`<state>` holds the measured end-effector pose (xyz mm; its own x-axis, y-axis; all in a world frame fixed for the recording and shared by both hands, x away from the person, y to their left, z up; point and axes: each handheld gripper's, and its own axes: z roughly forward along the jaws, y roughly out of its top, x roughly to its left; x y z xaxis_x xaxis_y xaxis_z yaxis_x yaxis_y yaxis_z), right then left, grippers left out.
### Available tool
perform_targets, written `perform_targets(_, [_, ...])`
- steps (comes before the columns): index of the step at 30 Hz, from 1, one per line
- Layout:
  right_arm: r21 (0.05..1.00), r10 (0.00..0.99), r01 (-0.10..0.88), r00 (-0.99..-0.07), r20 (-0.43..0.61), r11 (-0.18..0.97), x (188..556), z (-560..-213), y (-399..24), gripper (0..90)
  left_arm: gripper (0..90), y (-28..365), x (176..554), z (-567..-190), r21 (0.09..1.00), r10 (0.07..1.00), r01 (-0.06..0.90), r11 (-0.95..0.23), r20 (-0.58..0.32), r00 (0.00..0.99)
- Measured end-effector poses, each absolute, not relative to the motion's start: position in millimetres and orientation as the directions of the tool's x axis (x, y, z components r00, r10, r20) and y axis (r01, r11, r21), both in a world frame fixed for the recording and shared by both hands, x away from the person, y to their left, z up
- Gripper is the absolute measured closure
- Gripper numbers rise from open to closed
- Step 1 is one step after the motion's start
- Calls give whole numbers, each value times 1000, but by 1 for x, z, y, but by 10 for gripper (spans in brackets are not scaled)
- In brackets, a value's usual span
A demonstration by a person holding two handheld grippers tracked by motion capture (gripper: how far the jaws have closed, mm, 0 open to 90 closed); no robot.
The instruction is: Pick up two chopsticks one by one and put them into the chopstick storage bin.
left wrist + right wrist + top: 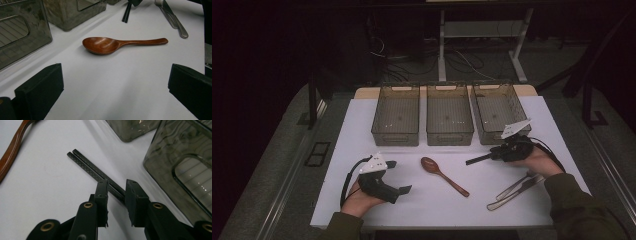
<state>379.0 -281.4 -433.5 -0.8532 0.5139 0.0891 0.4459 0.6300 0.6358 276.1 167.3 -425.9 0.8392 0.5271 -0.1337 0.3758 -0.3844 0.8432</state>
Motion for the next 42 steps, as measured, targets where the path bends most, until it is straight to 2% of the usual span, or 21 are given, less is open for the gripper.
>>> perform_targets(18, [623,476,395,-879,41,675,382,-441,-283,711,0,167,276,-427,841,526,377,-388,-133,840])
perform_targets(33, [618,444,379,-894,53,689,380,-444,-286,720,0,167,276,-427,840,523,377,-391,-134,842])
perform_targets(42, [598,400,346,-915,46,723,378,-442,-286,760,0,167,276,-427,839,520,375,-395,-132,844])
